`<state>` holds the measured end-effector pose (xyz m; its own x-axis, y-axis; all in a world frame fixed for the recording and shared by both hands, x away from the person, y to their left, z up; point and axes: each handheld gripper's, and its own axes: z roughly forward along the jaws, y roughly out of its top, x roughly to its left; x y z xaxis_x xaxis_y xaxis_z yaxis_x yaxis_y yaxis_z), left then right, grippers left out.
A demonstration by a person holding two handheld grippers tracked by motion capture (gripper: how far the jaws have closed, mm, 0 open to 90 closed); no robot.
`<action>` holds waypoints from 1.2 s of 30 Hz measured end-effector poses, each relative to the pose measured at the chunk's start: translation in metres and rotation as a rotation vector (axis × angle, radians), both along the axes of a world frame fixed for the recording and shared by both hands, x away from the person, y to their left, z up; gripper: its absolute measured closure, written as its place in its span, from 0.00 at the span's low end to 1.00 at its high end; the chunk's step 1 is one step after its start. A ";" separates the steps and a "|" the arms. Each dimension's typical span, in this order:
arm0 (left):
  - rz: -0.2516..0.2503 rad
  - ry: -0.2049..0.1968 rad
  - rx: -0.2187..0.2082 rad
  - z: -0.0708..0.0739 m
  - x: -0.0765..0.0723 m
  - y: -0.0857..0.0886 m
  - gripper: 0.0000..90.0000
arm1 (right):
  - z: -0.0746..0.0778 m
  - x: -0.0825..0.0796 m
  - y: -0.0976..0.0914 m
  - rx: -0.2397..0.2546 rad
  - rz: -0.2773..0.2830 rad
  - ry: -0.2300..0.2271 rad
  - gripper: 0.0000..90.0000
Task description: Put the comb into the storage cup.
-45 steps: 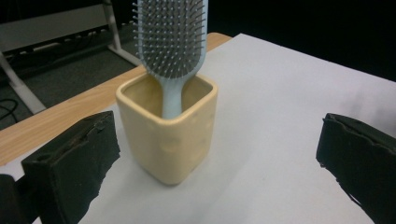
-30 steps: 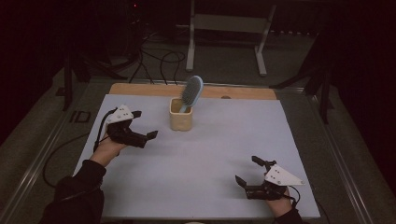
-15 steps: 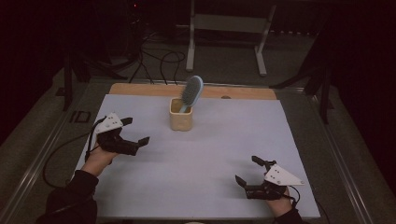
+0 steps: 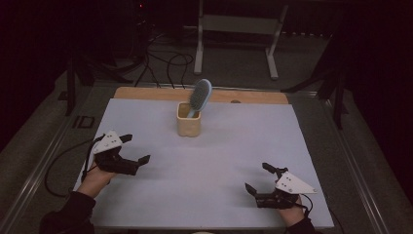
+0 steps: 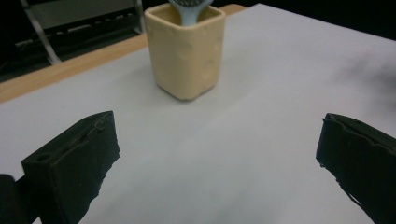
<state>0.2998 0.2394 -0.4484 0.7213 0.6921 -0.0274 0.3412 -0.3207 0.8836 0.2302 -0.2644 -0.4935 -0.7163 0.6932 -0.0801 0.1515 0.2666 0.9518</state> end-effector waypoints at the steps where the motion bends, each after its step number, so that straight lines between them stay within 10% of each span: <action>1: 0.000 0.001 0.005 -0.002 -0.002 0.000 0.00 | 0.000 0.000 0.000 0.000 0.000 0.001 0.11; 36: 0.050 0.072 0.031 -0.056 -0.068 0.028 0.00 | -0.002 0.001 0.003 -0.014 0.008 0.007 0.11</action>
<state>0.2315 0.2673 -0.5047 0.6827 0.7285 -0.0558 0.4195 -0.3283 0.8463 0.2307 -0.2614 -0.4954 -0.7221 0.6866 -0.0846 0.1562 0.2810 0.9469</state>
